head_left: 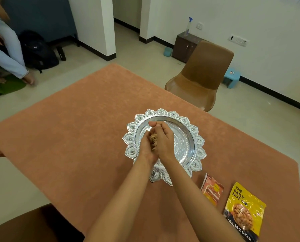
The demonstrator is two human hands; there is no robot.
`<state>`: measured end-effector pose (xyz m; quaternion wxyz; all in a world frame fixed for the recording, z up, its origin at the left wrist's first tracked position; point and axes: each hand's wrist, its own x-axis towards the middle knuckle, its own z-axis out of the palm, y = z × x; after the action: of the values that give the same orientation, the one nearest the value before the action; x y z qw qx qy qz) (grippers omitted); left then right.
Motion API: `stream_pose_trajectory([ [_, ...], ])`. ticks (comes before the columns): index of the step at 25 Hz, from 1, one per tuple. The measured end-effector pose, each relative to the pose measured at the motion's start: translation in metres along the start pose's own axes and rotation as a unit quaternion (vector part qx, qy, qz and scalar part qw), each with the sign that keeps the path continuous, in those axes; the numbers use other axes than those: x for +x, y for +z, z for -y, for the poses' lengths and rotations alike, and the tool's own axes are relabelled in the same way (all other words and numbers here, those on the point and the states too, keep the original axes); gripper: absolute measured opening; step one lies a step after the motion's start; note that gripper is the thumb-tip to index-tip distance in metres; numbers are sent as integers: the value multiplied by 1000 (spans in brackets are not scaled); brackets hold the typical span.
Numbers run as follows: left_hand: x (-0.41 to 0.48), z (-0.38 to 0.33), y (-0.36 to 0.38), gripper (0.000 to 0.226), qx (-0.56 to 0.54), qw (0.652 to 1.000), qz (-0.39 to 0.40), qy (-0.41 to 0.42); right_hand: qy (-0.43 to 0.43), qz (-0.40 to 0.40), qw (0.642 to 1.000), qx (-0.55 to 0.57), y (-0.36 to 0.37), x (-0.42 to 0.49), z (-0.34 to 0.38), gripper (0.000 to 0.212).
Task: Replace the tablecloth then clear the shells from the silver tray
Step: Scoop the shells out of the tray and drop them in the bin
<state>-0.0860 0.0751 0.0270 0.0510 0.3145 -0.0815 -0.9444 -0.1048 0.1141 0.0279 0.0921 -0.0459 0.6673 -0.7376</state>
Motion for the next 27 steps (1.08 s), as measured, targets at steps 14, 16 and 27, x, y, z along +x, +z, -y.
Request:
stream_pose_trajectory([
  [14, -6, -47, -23, 29, 20, 998, -41, 47, 92, 140, 675, -718, -79, -2, -12, 39],
  [16, -6, -49, -30, 27, 12, 999, -26, 43, 130, 140, 724, -663, -65, -7, -11, 40],
  [27, -9, -49, -43, 26, 62, 997, 29, 34, 7, -11, 883, -469, -49, 0, -42, 21],
])
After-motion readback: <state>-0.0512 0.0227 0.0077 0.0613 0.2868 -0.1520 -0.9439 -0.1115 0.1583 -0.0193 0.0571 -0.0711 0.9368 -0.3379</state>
